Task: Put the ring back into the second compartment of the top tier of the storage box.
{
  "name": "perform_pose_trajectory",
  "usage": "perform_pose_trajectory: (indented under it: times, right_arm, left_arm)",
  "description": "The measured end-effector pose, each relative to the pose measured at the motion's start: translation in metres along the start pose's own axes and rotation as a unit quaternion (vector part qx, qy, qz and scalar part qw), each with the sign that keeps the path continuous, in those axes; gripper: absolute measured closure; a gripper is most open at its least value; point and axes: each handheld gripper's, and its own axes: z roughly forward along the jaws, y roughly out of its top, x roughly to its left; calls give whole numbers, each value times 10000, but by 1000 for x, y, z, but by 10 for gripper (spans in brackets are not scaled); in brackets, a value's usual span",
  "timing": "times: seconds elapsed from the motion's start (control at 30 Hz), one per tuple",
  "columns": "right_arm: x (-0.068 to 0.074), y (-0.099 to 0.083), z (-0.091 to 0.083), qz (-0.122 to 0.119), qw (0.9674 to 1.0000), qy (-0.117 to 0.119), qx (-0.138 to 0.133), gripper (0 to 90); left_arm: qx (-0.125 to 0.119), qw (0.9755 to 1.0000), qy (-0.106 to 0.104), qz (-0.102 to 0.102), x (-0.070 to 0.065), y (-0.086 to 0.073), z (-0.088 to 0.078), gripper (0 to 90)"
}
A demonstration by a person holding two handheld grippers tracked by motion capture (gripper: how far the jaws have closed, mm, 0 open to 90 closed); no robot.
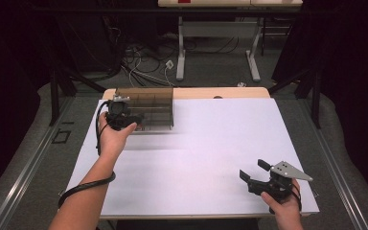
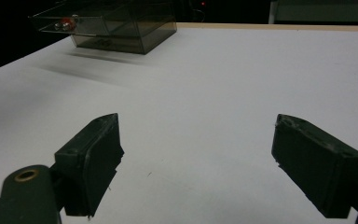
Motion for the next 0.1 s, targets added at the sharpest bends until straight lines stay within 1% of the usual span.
perform_pose_trajectory:
  times: [0.03, 0.07, 0.1]
  right_arm:
    - [0, 0, 0, 11, 10000, -15, -39, 151]
    - [0, 0, 0, 11, 10000, -15, -39, 151]
    - [0, 0, 0, 13, 10000, -12, -26, 150]
  left_arm:
    - [-171, 9995, -211, -168, 0, -1, -6, 318]
    - [-171, 9995, -211, -168, 0, -1, -6, 308]
    - [-256, 9989, -331, -228, 0, -2, -10, 308]
